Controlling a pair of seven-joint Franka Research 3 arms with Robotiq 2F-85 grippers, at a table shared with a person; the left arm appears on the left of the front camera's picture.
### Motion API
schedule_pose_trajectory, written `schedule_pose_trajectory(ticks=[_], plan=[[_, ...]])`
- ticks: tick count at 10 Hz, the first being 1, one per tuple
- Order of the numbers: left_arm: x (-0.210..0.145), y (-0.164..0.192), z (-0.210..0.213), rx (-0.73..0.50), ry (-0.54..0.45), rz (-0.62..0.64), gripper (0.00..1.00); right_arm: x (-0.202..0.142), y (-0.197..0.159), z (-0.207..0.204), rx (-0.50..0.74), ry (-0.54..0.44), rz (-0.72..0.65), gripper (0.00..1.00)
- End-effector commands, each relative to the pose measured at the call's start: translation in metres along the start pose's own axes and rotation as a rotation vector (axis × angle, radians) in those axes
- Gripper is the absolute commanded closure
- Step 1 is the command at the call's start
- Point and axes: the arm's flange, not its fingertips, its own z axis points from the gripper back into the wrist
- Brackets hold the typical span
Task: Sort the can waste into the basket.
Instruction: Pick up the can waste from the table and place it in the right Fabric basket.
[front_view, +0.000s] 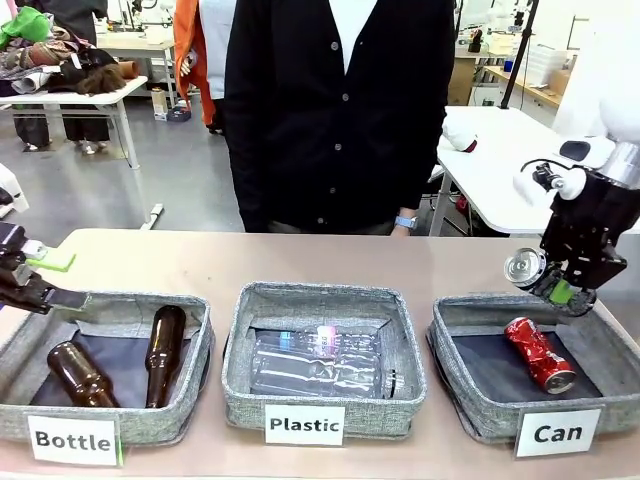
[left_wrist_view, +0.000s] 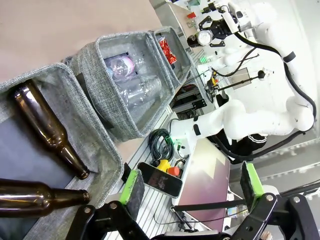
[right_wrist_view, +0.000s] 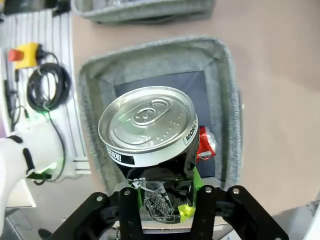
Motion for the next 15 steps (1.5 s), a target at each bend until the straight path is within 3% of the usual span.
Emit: schedule_pose_trajectory(ticks=[1,2,6,7,9,10,11,12,13,15], plan=[[-0.001,-0.002,0.002,-0.008,0.003,-0.004,0.0,0.0,-0.004,-0.006,-0.048,0.009,-0.016,0.06],[-0.001,-0.002,0.002,-0.008,0.003,-0.004,0.0,-0.001,-0.005,-0.006,-0.048,0.01,-0.027,0.0],[-0.001,-0.002,0.002,-0.008,0.003,-0.004,0.0,-0.002,-0.004,-0.006,-0.051,-0.065,-0.014,0.0],[-0.001,-0.002,0.002,-0.008,0.003,-0.004,0.0,-0.001,-0.004,-0.002,-0.03,-0.149,-0.039,0.0],[-0.001,-0.002,0.002,-0.008,0.003,-0.004,0.0,-0.003,-0.003,0.003,0.097,-0.484,-0.101,0.0],[-0.001,-0.002,0.002,-0.008,0.003,-0.004,0.0,0.004,-0.003,0.0,0.161,-0.7,-0.221,0.0],[-0.001,-0.002,0.002,-0.008,0.003,-0.004,0.0,0.014,-0.008,-0.004,0.269,-0.879,-0.484,0.0],[-0.001,-0.002,0.002,-0.008,0.003,-0.004,0.0,0.017,-0.013,-0.011,0.434,-0.962,-0.655,0.0],[-0.001,-0.002,0.002,-0.008,0.003,-0.004,0.0,0.017,-0.019,-0.018,0.53,-0.969,-0.838,0.0],[-0.001,-0.002,0.002,-0.008,0.003,-0.004,0.0,0.007,-0.03,-0.024,0.657,-1.086,-1.039,0.0]])
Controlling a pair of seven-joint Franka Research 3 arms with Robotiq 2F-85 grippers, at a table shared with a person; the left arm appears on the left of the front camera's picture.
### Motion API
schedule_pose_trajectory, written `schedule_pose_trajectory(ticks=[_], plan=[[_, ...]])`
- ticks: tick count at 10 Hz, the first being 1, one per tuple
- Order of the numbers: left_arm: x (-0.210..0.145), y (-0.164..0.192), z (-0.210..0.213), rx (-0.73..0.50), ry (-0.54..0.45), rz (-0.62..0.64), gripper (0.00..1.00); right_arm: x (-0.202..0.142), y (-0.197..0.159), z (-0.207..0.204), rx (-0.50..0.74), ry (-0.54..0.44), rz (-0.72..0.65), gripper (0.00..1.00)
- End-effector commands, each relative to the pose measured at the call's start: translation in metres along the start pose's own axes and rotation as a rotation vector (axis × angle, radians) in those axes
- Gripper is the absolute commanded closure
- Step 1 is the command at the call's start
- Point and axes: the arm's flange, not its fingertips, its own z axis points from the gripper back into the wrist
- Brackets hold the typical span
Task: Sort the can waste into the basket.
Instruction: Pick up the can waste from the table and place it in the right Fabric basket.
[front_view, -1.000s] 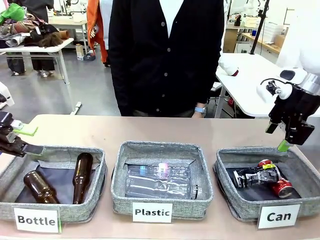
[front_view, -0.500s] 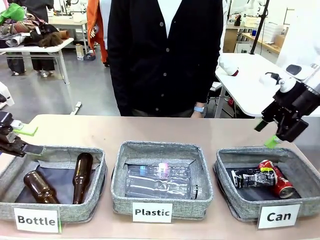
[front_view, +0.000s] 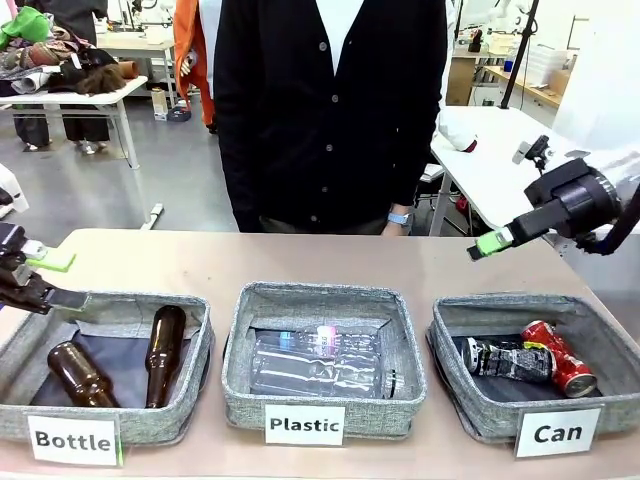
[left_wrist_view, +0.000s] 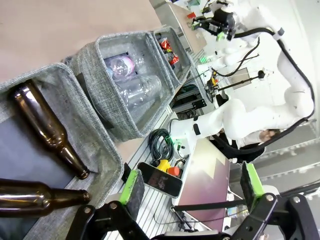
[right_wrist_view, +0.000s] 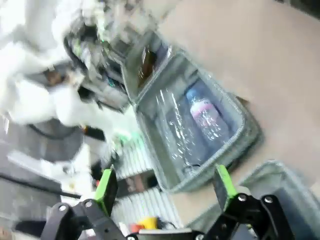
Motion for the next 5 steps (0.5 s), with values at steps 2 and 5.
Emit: schedule_pose_trajectory(ticks=[2,5], plan=[[-0.001,-0.002,0.002,-0.008,0.003,-0.005,0.0,0.013,-0.001,0.017,0.136,-0.398,-0.333,0.0],[-0.001,-0.002,0.002,-0.008,0.003,-0.005,0.0,0.0,-0.008,0.006,0.053,-0.087,-0.133,0.0]])
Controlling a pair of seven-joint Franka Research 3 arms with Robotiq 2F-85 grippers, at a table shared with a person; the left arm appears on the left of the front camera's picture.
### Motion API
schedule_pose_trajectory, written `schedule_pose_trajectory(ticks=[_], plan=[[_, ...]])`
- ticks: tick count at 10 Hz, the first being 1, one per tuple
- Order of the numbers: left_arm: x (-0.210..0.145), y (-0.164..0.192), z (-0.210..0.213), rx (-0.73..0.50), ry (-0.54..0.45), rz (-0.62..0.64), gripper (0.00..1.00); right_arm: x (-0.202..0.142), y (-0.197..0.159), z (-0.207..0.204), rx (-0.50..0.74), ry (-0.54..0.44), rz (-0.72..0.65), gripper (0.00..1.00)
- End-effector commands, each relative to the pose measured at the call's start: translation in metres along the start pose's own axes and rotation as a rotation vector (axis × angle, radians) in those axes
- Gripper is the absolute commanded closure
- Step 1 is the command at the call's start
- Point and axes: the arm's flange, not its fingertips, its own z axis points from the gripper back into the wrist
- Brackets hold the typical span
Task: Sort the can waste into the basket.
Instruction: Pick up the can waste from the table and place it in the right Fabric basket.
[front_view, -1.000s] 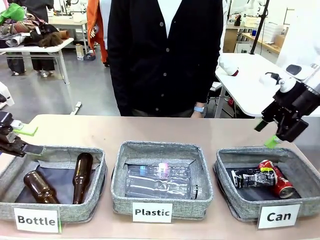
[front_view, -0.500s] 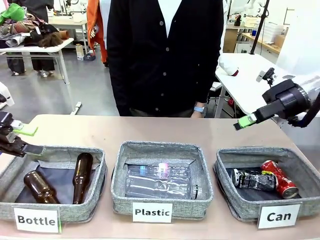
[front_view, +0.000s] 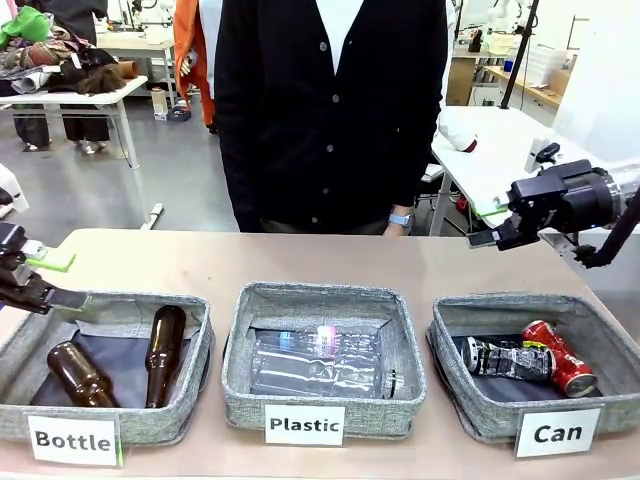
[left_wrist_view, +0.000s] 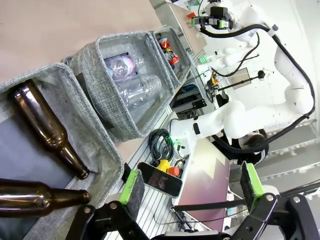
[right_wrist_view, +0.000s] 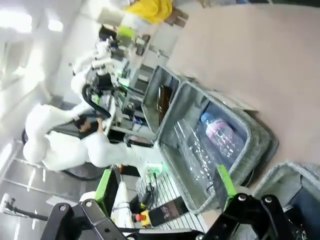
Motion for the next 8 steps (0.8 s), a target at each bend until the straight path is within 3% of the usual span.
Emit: schedule_pose_trajectory(ticks=[1,8], plan=[[-0.001,-0.002,0.0021,-0.008,0.003,-0.005,0.0,-0.002,0.0007,0.0016,-0.02,0.034,0.056,0.0],[-0.001,-0.002,0.0021,-0.008,0.003,-0.005,0.0,-0.002,0.0007,0.0016,-0.02,0.034,0.056,0.0]])
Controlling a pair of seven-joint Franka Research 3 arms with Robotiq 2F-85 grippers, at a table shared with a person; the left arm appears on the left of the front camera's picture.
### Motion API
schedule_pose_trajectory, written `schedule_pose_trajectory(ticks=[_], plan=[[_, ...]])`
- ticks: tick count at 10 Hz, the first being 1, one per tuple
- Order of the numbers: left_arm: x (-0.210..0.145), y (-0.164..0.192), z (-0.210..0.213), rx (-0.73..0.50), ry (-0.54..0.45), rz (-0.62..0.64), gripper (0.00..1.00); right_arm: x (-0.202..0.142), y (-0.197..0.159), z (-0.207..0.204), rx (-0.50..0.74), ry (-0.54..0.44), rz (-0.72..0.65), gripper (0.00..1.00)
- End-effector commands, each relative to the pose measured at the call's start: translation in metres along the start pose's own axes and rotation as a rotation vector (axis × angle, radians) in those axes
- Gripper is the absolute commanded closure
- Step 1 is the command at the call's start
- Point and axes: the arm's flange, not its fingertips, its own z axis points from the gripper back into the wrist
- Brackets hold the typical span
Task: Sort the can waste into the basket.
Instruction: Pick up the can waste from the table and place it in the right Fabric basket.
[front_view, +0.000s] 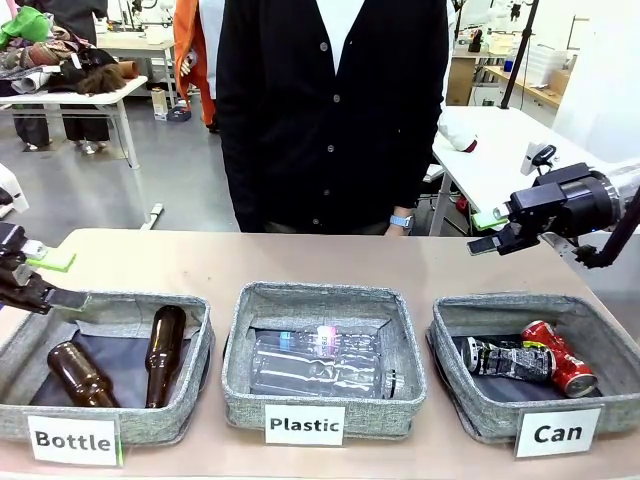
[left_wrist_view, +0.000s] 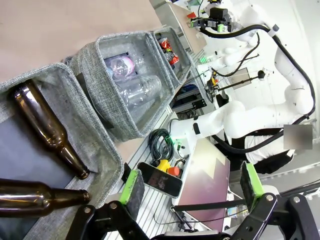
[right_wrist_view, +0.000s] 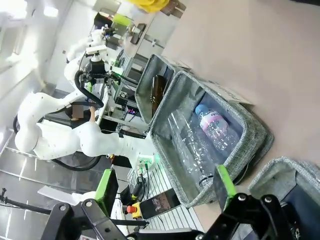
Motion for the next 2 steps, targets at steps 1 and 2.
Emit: schedule_pose_trajectory(ticks=[1,2], plan=[[-0.001,-0.002,0.0021,-0.008,0.003,-0.005,0.0,0.001,0.0019,0.0013,0.001,0.003,0.021,0.0],[-0.001,-0.002,0.0021,-0.008,0.003,-0.005,0.0,0.001,0.0019,0.0013,0.001,0.003,0.021,0.0]])
